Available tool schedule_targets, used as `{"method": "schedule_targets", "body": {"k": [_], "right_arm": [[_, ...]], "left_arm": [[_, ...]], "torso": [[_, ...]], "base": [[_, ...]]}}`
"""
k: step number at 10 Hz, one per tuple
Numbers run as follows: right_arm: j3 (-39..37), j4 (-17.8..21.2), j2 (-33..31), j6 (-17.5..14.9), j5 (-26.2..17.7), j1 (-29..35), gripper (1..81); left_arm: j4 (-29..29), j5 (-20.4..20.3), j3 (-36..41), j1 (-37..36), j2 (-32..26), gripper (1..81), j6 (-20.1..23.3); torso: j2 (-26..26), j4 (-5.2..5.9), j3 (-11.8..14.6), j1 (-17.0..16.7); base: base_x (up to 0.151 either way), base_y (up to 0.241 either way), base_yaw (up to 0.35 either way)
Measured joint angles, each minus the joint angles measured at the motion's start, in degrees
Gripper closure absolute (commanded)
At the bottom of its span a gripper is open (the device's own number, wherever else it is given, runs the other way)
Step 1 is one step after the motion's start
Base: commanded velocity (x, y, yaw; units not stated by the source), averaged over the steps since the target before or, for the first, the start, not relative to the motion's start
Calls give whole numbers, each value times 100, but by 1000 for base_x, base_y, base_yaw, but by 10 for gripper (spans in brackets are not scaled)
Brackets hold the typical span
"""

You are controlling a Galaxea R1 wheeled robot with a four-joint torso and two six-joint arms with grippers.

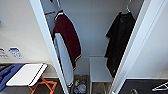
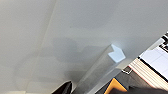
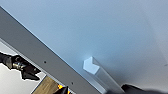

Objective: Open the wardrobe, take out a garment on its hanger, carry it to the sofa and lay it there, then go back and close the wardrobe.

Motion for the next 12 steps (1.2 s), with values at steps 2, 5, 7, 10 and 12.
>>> {"method": "schedule_targets", "body": {"k": [2,5,7,10,12], "right_arm": [[0,0,0,0,-2,0,10],[0,0,0,0,-5,0,10],[0,0,0,0,-5,0,10],[0,5,-1,-9,44,11,10],[-62,13,-91,-28,66,44,10]], "left_arm": [[-1,-15,0,9,-5,10,0],[-1,-13,0,11,-22,10,-2],[-1,-11,0,11,-30,10,-2],[-1,-39,1,-5,-24,10,0],[0,-122,-68,-39,-85,10,15]], "torso": [[0,0,0,0],[0,0,2,0],[0,0,2,0],[0,0,2,2],[0,0,2,2]], "base": [[0,0,0],[0,0,0],[0,0,0],[-46,0,0],[-36,0,0]]}}
